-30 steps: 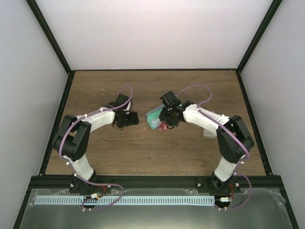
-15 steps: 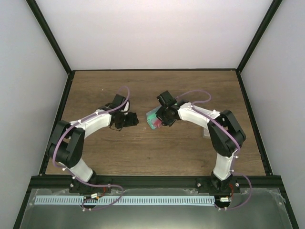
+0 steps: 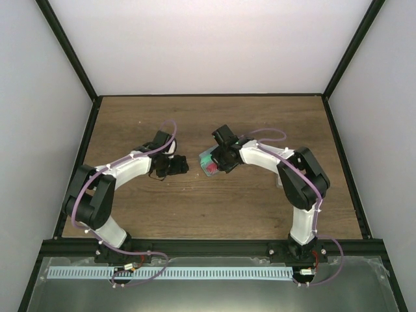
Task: Organize the sunglasses
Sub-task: Place the sunglasses in the sunglasses case.
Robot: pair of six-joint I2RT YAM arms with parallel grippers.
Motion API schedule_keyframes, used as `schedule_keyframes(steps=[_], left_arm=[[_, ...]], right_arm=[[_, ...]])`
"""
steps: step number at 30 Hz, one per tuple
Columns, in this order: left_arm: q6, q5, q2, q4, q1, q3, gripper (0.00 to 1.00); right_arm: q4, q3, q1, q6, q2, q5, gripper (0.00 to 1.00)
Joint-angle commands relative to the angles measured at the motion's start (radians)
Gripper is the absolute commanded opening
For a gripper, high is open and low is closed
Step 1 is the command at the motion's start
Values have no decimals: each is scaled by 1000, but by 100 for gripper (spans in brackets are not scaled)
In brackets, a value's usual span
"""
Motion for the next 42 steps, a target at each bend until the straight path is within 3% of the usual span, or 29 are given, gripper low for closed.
schedule_keyframes(steps=[1, 8, 19, 30, 34, 38, 42], left_arm=[[24, 10, -20, 19, 3, -14, 78], [31, 12, -12, 20, 3, -14, 78], [21, 8, -9, 24, 4, -13, 78], [-22, 8, -55, 21, 3, -23, 78], [-37, -2, -75, 22, 3, -34, 78], [-53, -12, -91, 28, 3, -53, 78], [-61, -30, -109, 24, 3, -61, 79]], right_arm=[[18, 40, 4, 50, 26, 9, 18], [12, 40, 4, 48, 43, 13, 20], [37, 30, 4, -1, -16, 23, 42], [3, -81, -3, -117, -170, 23, 44], [22, -102, -3, -262, -227, 9, 34], [186, -126, -3, -602, -195, -198, 25], [198, -126, -3, -817, -126, -366, 18]])
